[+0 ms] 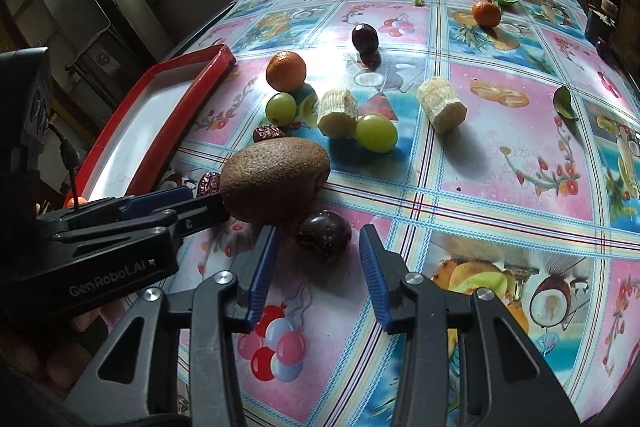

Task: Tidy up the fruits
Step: 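Grasp the red date with the left tool while the right tool grasps the dark plum, then place the red date in the tray with the left tool while the right tool places the plum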

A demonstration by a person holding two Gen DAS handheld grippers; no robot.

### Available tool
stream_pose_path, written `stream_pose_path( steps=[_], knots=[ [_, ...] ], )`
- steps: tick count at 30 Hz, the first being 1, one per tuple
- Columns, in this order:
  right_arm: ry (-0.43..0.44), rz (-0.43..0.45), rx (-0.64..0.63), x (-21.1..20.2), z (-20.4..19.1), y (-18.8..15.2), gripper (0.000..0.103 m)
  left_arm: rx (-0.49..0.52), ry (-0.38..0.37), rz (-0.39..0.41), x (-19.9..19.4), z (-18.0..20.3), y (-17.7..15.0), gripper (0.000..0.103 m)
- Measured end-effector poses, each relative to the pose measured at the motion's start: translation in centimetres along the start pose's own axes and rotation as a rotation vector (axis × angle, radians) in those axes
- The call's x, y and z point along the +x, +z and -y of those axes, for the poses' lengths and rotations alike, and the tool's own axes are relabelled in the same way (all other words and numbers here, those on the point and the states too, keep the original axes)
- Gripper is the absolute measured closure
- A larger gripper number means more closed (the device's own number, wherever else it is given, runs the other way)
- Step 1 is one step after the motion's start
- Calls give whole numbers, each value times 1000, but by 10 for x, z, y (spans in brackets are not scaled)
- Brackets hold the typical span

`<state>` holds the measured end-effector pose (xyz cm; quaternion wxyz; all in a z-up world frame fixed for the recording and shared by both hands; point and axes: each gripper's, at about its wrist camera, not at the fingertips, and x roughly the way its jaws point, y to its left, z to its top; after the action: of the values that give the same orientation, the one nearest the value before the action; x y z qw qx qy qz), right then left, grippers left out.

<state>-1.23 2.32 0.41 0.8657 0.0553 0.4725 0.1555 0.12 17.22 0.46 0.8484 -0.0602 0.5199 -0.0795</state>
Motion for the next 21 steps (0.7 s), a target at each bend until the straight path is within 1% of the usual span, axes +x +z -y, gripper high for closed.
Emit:
stream_pose_path(
  steps=[1, 3, 5, 7, 12, 18, 21],
  knots=[
    [-2, 0, -5, 1, -1, 1, 64, 3, 3, 3, 0, 0, 0, 79],
    [-11, 4, -10, 1, -3, 0, 67, 2, 4, 6, 0, -2, -2, 83],
    [-13, 5, -1, -1, -1, -2, 73, -4, -2, 4, -2, -4, -3, 83],
    [3, 4, 16, -3, 3, -4, 73, -8, -7, 5, -6, -5, -5, 83],
    [5, 16, 19, -15, 1, -10, 74, -6, -8, 29, -22, -7, -12, 83],
    [4, 39, 12, -32, -4, -16, 74, 5, 31, 65, -42, -6, -20, 83],
    [5, 51, 7, -39, -8, -17, 74, 10, 39, 79, -49, -6, -24, 83]
  ],
)
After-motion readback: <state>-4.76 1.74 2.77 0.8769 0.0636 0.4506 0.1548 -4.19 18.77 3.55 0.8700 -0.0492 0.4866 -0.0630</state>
